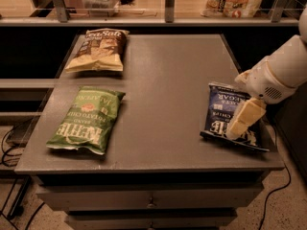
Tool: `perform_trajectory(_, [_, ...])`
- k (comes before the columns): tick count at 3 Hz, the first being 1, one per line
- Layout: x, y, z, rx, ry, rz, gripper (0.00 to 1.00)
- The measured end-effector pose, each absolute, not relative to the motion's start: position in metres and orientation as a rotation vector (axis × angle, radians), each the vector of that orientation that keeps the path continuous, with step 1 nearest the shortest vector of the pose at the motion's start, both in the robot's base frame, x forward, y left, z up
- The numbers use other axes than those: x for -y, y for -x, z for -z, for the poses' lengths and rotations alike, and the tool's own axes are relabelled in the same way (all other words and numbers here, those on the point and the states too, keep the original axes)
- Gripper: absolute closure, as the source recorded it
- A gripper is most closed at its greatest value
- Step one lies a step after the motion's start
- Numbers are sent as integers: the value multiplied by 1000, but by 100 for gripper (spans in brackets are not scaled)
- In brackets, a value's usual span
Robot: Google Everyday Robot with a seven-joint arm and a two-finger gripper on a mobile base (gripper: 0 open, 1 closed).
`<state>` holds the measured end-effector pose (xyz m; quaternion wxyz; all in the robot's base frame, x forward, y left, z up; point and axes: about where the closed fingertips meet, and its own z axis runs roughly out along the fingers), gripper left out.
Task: Move blue chip bag near brown chip bag
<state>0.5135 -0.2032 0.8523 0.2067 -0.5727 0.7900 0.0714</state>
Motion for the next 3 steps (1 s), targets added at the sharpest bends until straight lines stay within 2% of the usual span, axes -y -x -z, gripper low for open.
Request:
perform_trajectory(1, [202,-514,-844,-2226,1588,-213,17])
perform_trajectory(2, [197,-512,-846,-2215,1609,-194,41])
perform_trajectory(3, [185,-512,-867,-2162,1637,-160,72])
